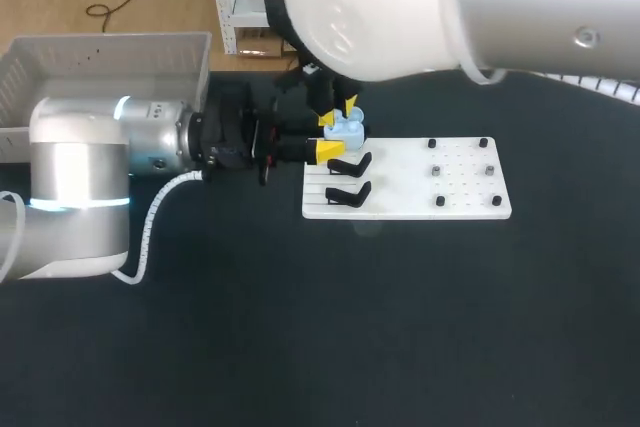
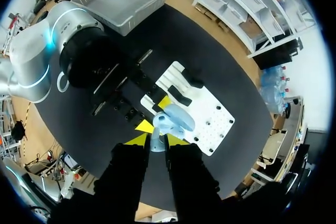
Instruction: Pick up each earbud case from the left stands, insert the matching earbuds, close the lid, and place the case in the box.
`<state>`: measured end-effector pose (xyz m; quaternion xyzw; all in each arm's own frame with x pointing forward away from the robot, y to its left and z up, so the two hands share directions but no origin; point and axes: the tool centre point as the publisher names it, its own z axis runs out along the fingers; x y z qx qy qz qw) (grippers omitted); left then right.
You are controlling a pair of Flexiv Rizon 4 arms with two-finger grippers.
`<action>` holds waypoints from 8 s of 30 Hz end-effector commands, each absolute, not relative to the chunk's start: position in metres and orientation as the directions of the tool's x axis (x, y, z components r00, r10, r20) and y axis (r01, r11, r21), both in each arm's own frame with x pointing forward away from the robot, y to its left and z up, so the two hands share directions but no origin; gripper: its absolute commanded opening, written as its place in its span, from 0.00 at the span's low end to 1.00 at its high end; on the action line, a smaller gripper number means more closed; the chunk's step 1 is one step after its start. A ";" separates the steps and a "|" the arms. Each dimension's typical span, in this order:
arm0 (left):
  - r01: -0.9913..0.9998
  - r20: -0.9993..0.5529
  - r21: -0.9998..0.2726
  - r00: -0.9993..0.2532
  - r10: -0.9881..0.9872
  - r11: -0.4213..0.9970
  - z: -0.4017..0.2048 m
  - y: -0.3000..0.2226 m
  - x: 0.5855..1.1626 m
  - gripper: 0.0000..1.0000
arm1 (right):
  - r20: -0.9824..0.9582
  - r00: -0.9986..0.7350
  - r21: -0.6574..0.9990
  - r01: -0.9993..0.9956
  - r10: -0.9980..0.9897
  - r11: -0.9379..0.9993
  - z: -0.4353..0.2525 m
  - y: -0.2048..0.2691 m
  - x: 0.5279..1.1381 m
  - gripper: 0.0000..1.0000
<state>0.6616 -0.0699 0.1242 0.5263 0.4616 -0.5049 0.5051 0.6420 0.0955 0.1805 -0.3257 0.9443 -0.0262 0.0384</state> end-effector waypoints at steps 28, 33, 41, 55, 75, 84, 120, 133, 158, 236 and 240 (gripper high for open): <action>0.996 -0.997 0.068 0.066 -0.027 -0.063 0.123 -0.070 0.662 0.00 | -0.071 -0.772 -0.048 -0.630 -0.632 0.775 0.167 0.094 0.643 0.00; 0.996 -0.997 0.068 0.066 -0.027 -0.063 0.123 -0.070 0.662 0.00 | -0.068 -0.772 -0.048 -0.630 -0.632 0.775 0.165 0.094 0.644 0.00; 0.996 -0.997 0.068 0.066 -0.027 -0.063 0.123 -0.070 0.662 0.00 | -0.068 -0.773 -0.051 -0.629 -0.631 0.776 0.165 0.095 0.646 0.00; 0.996 -0.997 0.068 0.066 -0.027 -0.063 0.123 -0.070 0.662 0.00 | -0.062 -0.771 -0.062 -0.631 -0.634 0.773 0.165 0.094 0.652 0.00; 0.996 -0.997 0.068 0.066 -0.027 -0.063 0.123 -0.070 0.662 0.00 | -0.057 -0.774 -0.056 -0.628 -0.630 0.776 0.160 0.093 0.654 0.00; 0.996 -0.997 0.068 0.066 -0.027 -0.063 0.123 -0.070 0.662 0.00 | -0.040 -0.770 -0.053 -0.635 -0.637 0.771 0.157 0.095 0.656 0.00; 0.996 -0.997 0.068 0.066 -0.027 -0.063 0.123 -0.070 0.662 0.00 | -0.158 -0.932 -0.045 -0.322 -0.325 0.946 0.183 0.043 0.727 1.00; 0.996 -0.997 0.068 0.066 -0.027 -0.063 0.123 -0.070 0.662 0.00 | -0.068 -0.944 -0.025 -0.323 -0.324 0.946 0.158 0.042 0.730 1.00; 0.996 -0.997 0.068 0.066 -0.027 -0.063 0.123 -0.070 0.662 0.00 | 0.007 -0.935 0.021 -0.354 -0.354 0.935 0.157 0.045 0.696 1.00; 0.463 -0.874 0.183 -0.327 0.359 0.867 0.101 0.240 0.880 1.00 | -0.347 -0.831 -0.022 -0.456 -0.434 0.890 0.232 0.038 0.656 1.00; 0.456 -0.878 0.181 -0.325 0.352 0.872 0.100 0.241 0.878 1.00 | -0.347 -0.831 -0.022 -0.456 -0.434 0.890 0.232 0.038 0.656 1.00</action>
